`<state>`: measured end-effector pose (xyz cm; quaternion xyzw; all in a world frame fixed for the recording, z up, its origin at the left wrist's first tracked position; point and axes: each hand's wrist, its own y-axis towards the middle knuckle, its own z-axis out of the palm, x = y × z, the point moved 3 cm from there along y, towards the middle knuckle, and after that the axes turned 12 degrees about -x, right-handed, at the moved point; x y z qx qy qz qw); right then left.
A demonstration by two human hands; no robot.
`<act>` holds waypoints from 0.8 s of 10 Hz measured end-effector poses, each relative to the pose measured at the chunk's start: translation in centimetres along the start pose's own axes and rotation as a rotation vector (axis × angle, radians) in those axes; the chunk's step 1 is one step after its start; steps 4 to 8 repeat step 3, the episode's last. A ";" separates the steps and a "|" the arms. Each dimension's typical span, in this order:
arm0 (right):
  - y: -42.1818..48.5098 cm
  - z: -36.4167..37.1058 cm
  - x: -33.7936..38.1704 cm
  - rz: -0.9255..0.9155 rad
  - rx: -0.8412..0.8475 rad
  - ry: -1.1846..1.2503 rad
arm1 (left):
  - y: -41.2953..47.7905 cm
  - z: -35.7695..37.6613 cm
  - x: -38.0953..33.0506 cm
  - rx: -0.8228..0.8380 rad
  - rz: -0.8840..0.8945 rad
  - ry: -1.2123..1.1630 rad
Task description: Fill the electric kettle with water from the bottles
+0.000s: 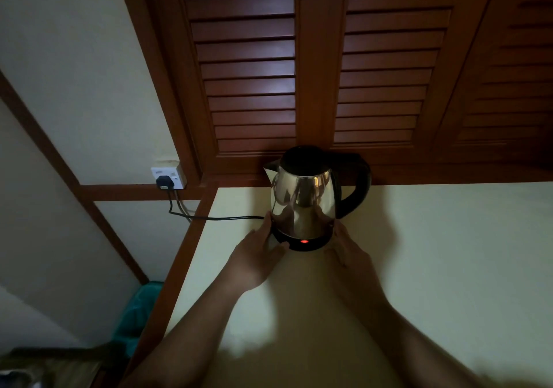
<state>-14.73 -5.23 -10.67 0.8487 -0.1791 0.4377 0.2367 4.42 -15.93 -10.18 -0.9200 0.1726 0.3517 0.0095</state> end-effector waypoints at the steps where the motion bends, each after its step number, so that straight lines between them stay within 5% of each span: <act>1: -0.5 0.1 0.1 0.029 0.026 0.016 | -0.3 0.4 0.4 0.027 -0.003 0.008; 8: -0.1 -0.1 -0.1 0.107 0.002 0.056 | -0.8 -0.1 0.3 -0.020 -0.026 -0.044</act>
